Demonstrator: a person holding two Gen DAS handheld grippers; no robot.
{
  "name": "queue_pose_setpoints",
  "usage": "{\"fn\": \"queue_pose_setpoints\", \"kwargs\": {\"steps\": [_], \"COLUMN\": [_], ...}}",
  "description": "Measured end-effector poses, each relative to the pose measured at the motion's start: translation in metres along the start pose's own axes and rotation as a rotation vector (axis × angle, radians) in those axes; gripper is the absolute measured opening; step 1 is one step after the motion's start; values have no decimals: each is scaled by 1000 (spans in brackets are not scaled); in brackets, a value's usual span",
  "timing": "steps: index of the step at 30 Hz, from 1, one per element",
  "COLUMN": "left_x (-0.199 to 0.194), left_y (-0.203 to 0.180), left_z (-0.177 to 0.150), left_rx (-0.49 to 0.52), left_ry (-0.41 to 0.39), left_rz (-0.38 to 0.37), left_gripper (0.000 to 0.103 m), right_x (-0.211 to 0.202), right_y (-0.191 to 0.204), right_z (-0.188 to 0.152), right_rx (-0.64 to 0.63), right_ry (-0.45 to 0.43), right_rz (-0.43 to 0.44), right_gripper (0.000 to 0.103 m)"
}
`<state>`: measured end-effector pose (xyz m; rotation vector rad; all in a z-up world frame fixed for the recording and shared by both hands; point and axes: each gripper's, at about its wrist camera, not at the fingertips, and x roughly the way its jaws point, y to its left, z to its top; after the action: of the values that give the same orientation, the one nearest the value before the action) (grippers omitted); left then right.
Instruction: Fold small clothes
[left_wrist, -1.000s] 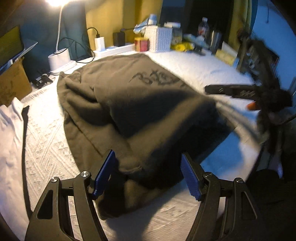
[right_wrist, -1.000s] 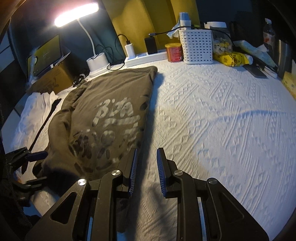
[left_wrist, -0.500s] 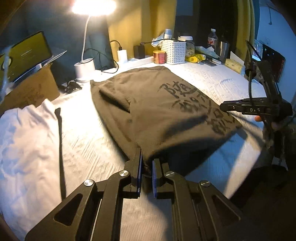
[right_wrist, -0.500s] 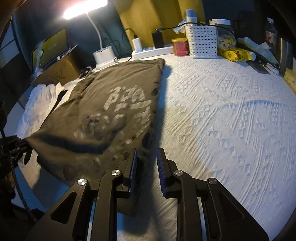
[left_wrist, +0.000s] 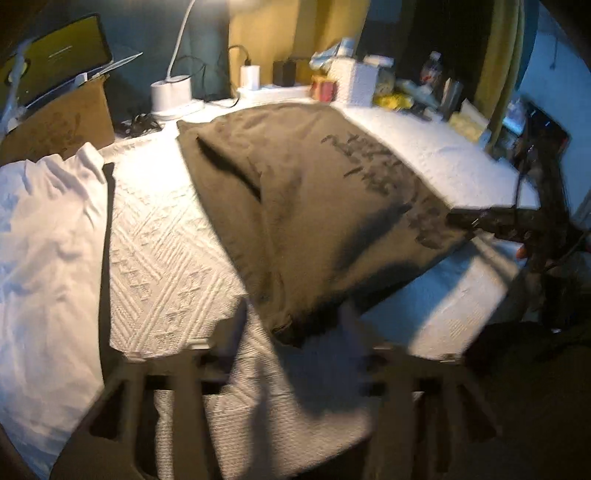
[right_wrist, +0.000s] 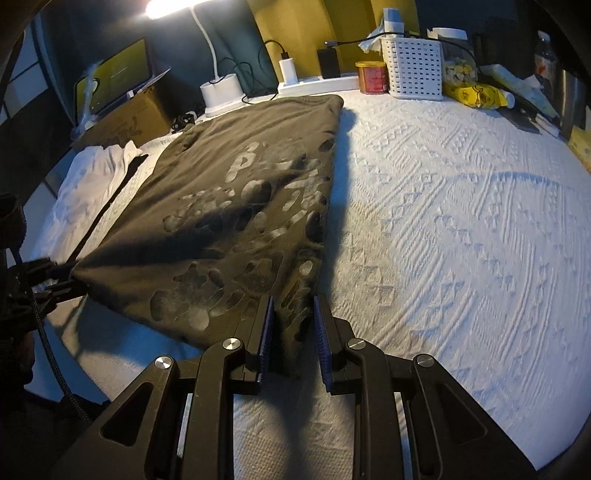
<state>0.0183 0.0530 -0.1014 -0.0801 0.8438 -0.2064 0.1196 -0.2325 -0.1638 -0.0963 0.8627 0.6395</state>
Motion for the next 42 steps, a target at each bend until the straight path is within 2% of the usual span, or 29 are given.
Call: {"fn": "queue_pose_setpoints", "kwargs": {"steps": [1, 6, 9, 10, 11, 13, 19, 24, 27, 30, 31, 32, 34, 38, 40, 42], "left_x": [-4, -11, -1, 3, 10, 25, 29, 22, 21, 16, 15, 15, 18, 31, 39, 40], "left_y": [0, 2, 6, 7, 6, 6, -3, -11, -13, -14, -13, -12, -9, -9, -10, -13], "left_z": [1, 13, 21, 22, 24, 25, 9, -1, 2, 9, 11, 15, 19, 21, 19, 16], "left_rx": [-7, -61, -87, -81, -64, -51, -49, -46, -51, -42, -42, -45, -54, -42, -36, -26], "left_ry": [-19, -75, -92, -100, -91, -32, 24, 30, 48, 21, 11, 4, -2, 27, 64, 68], "left_rz": [-15, -93, -98, -87, -63, -28, -26, -17, -25, -17, -6, 2, 11, 34, 28, 34], "left_gripper": [76, 77, 76, 73, 52, 30, 29, 29, 30, 31, 36, 48, 63, 64, 64, 70], "right_x": [0, -2, -3, -4, -5, -7, -18, -18, -21, -22, -22, -22, -22, -21, -21, -22], "right_y": [1, 9, 10, 10, 10, 11, 17, 20, 20, 18, 18, 19, 20, 18, 17, 15], "right_z": [-1, -8, -13, -14, -14, -15, -18, -28, -33, -35, -35, -35, -35, -32, -31, -30], "right_rx": [1, -37, -56, -56, -58, -72, -118, -162, -142, -112, -110, -106, -105, -82, -86, -90], "right_ry": [1, -13, -24, -25, -27, -29, -28, 14, 10, 6, 4, 4, 5, 16, 15, 6], "right_rz": [2, -10, 8, 16, 15, 7, -23, -38, -33, -22, -23, -25, -34, -37, -52, -74], "right_gripper": [23, 23, 11, 9, 8, 7, 7, 7, 7, 7, 7, 7, 7, 8, 26, 36]}}
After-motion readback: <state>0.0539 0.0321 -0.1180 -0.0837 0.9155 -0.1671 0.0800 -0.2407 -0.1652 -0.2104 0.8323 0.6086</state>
